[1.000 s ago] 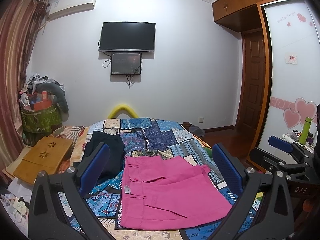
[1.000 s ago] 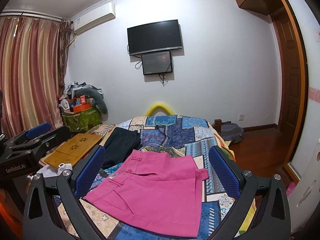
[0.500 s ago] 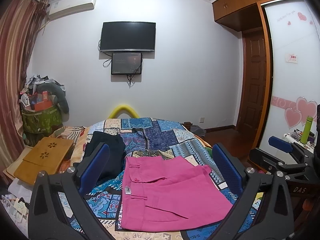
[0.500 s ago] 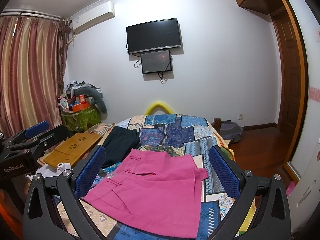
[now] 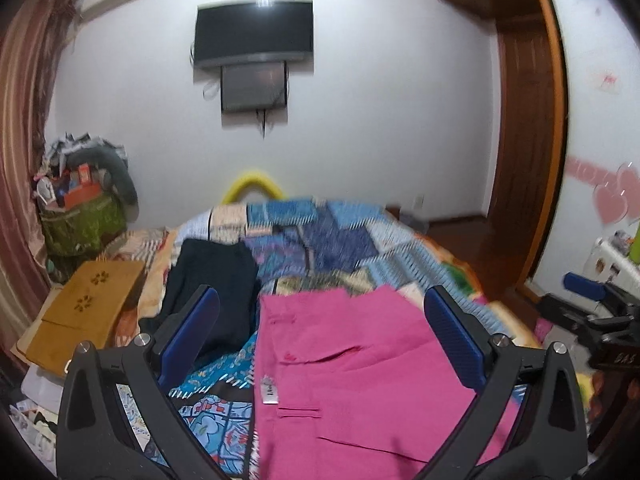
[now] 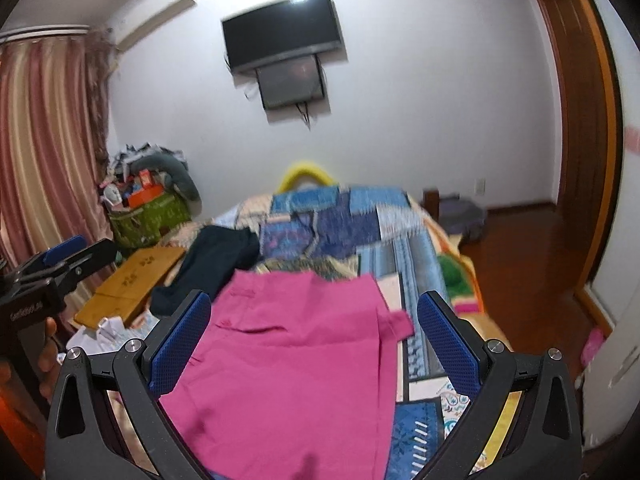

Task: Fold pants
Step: 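Lower both grippers onto the pink pants' waistband and leg hem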

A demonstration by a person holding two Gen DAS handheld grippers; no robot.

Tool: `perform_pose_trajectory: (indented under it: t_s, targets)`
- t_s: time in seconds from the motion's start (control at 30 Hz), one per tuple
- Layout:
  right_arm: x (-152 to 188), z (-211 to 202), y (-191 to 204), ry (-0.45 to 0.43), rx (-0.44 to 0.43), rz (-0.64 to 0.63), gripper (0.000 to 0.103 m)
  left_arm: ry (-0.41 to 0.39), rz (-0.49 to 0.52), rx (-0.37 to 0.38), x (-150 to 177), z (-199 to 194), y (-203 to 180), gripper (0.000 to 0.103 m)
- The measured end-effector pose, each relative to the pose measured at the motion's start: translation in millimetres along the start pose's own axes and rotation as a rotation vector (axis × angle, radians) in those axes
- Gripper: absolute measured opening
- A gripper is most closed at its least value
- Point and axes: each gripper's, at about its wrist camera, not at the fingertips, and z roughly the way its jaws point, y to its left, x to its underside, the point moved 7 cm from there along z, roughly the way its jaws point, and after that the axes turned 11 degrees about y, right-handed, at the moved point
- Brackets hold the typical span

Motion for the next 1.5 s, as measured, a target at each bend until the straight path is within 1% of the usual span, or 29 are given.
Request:
perform_pose_trajectory:
  t_s: [0.03, 0.1, 0.2, 0.23, 0.3, 0.37, 0.4, 0.43, 0.47, 0.53, 0.57, 0.63, 0.7, 0.73, 0.77, 0.8, 0.87, 0.93, 1.03, 1.07, 1.1, 1.13, 1.17, 1.2, 1.23, 1.3, 1.33, 1.43, 1.5]
  targets:
    - [4, 15, -9, 0.042, 0.009, 0.009, 0.103, 0.039, 0.002, -0.017, 1, 16, 5, 0.103]
    - [11, 30, -18, 0.08, 0.02, 0.012, 0.103, 0.116, 0.002, -0.045, 6, 45, 17, 0.103]
    - [21, 59, -35, 0.166, 0.034, 0.013, 0.103, 0.239, 0.001, -0.047, 18, 88, 33, 0.103]
    - [26, 72, -41, 0.213, 0.031, 0.012, 0.102, 0.293, 0.003, -0.049, 24, 104, 39, 0.103]
    - [30, 84, -48, 0.262, 0.018, 0.021, 0.102, 0.375, 0.009, -0.048, 34, 126, 46, 0.103]
    - [35, 101, -57, 0.321, -0.008, 0.038, 0.102, 0.459, 0.008, -0.028, 47, 149, 54, 0.103]
    - [36, 106, -59, 0.336, -0.017, 0.043, 0.1, 0.486, 0.005, -0.019, 51, 155, 56, 0.1]
    - [37, 115, -64, 0.358, -0.026, 0.044, 0.099, 0.516, 0.003, -0.01, 56, 162, 58, 0.094]
    - [37, 119, -65, 0.37, -0.028, 0.042, 0.096, 0.556, 0.001, 0.002, 62, 171, 61, 0.092]
    - [39, 132, -67, 0.408, -0.034, 0.034, 0.09, 0.602, -0.002, 0.019, 68, 182, 62, 0.082]
    - [39, 135, -67, 0.417, -0.036, 0.033, 0.086, 0.627, -0.009, 0.03, 73, 188, 64, 0.079]
    - [42, 141, -67, 0.444, -0.047, 0.03, 0.08, 0.652, -0.01, 0.042, 76, 196, 66, 0.067]
    - [41, 148, -70, 0.46, -0.052, 0.028, 0.067, 0.666, -0.011, 0.062, 77, 200, 64, 0.058]
    - [40, 152, -73, 0.465, -0.056, 0.025, 0.063, 0.671, -0.015, 0.078, 77, 202, 63, 0.055]
    - [40, 153, -73, 0.475, -0.061, 0.023, 0.055, 0.677, -0.016, 0.092, 76, 203, 62, 0.053]
    - [39, 157, -73, 0.481, -0.069, 0.023, 0.051, 0.685, -0.017, 0.114, 76, 205, 59, 0.05]
    - [38, 160, -71, 0.487, -0.085, 0.022, 0.051, 0.709, -0.011, 0.134, 77, 209, 53, 0.05]
    - [37, 166, -70, 0.492, -0.072, 0.005, 0.051, 0.738, 0.01, 0.146, 81, 215, 48, 0.05]
    - [38, 177, -71, 0.517, -0.059, -0.024, 0.05, 0.795, 0.045, 0.149, 98, 225, 41, 0.05]
    - [39, 180, -72, 0.522, -0.056, -0.023, 0.045, 0.814, 0.048, 0.153, 103, 228, 40, 0.05]
    - [41, 183, -73, 0.528, -0.054, -0.02, 0.034, 0.82, 0.051, 0.154, 107, 229, 39, 0.049]
    - [44, 184, -74, 0.542, -0.061, -0.016, 0.029, 0.809, 0.058, 0.155, 107, 229, 39, 0.048]
    - [46, 186, -74, 0.55, -0.07, -0.012, 0.02, 0.801, 0.07, 0.157, 107, 227, 38, 0.045]
    - [46, 186, -77, 0.547, -0.065, -0.01, 0.014, 0.796, 0.081, 0.154, 107, 225, 37, 0.036]
    - [46, 186, -78, 0.541, -0.062, -0.011, 0.012, 0.79, 0.095, 0.14, 107, 224, 36, 0.032]
    - [47, 183, -77, 0.528, -0.06, -0.021, 0.008, 0.765, 0.144, 0.074, 108, 222, 39, 0.031]
    - [47, 183, -76, 0.524, -0.053, -0.031, 0.008, 0.756, 0.149, 0.06, 110, 220, 41, 0.031]
    - [49, 186, -74, 0.526, -0.025, -0.052, 0.007, 0.748, 0.097, 0.014, 112, 219, 55, 0.03]
    - [50, 188, -74, 0.53, -0.009, -0.06, 0.007, 0.753, 0.056, 0.032, 113, 220, 61, 0.03]
